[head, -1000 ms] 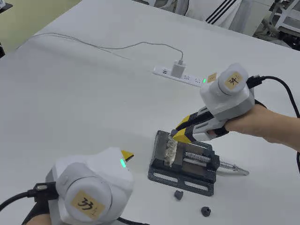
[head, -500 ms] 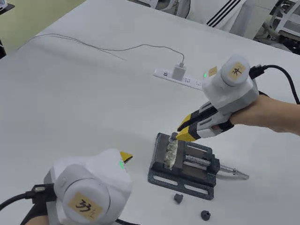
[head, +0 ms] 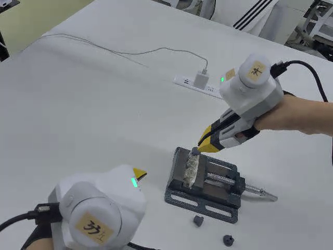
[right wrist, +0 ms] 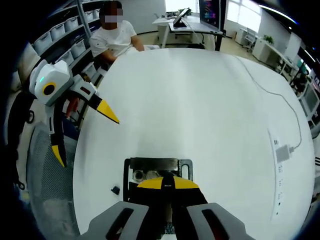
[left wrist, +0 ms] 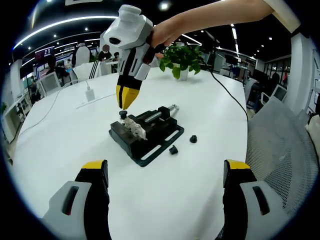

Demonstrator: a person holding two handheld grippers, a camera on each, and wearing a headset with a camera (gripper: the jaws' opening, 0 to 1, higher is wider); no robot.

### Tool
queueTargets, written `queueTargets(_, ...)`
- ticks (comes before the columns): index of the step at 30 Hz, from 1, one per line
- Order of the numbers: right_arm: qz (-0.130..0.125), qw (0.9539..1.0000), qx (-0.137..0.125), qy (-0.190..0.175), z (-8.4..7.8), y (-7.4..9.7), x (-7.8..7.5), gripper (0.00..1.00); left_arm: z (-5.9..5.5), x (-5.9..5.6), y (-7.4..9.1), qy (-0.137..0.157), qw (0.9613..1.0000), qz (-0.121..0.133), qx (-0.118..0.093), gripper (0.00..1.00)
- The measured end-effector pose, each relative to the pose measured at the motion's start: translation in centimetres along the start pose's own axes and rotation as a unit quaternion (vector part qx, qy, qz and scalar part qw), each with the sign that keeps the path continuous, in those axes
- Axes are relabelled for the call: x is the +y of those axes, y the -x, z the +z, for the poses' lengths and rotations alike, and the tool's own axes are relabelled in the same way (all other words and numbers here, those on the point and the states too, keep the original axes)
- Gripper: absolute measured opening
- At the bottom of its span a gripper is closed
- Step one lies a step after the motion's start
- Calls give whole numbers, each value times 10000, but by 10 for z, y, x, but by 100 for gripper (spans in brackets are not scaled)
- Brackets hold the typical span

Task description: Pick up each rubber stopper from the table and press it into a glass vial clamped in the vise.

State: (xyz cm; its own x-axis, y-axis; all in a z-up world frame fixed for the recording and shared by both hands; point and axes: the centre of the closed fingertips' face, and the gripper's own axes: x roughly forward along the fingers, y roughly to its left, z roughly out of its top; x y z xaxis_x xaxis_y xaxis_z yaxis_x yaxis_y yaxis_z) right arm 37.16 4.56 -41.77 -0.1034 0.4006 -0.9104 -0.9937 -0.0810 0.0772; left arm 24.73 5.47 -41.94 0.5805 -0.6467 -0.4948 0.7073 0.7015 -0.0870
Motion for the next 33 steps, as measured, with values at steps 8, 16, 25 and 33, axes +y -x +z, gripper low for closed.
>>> queueTargets(8, 46, 10000, 72, 12, -2, -4, 1, 0, -4, 0, 0, 41, 10000, 3, 33, 95)
queueTargets(16, 40, 9995, 233, 200, -4, -4, -1, 0, -4, 0, -3, 58, 10000, -27, 36, 94)
queueTargets(25, 94, 9990, 407, 132, -5, -5, -3, 0, -5, -1, -5, 75, 10000, -45, 46, 94)
queueTargets(33, 96, 9972, 689, 269, -5, -7, -6, 0, -6, -2, -8, 86, 9999, -80, 61, 94)
